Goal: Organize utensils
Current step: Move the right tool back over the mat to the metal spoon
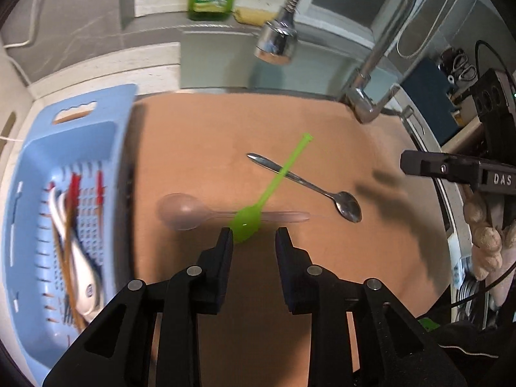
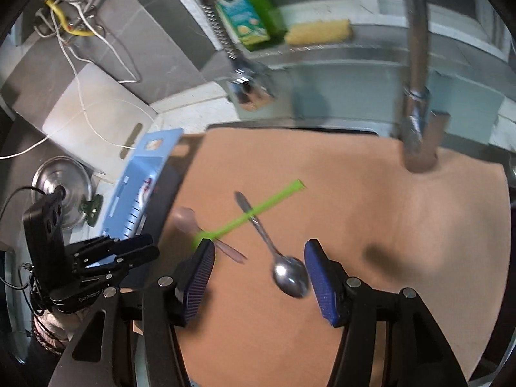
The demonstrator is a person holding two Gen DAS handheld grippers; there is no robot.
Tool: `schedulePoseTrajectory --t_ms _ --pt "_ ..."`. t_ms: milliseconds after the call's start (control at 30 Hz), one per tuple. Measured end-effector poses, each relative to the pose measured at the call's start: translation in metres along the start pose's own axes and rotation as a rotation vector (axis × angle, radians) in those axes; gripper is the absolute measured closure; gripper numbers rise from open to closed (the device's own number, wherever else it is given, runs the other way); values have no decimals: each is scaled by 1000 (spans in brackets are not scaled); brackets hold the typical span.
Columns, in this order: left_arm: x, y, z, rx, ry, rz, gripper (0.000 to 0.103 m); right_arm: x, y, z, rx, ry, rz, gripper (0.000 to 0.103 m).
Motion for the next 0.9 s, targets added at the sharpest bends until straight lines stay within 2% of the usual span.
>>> schedulePoseTrajectory --t_ms 200,367,533,600,767,900 --pt "7 -18 1 19 -17 -45 77 -12 -7 23 -18 -25 -29 50" --pt "12 -27 -5 35 -18 -67 77 -16 -23 20 -37 23 -69 58" --pt "12 -29 -12 39 -26 -90 77 -13 -40 12 -42 49 -107 61" --pt "13 -32 -11 32 -37 -98 77 -9 -48 11 -16 27 -135 65" --pt "20 -43 -10 1 -38 -122 77 5 -66 10 19 -58 -156 66" --pt "29 -51 -9 6 -56 -135 77 15 -81 16 42 -148 -166 66"
Point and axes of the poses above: each gripper's, at about its wrist camera, not at the fingertips, and y roughly against the way its jaws point, z to its right, x to its top, the point moved 2 cm from there along -y, roughly the way its jaws point, and after that the axes turned 7 degrees about -y, right-handed, at the moved point
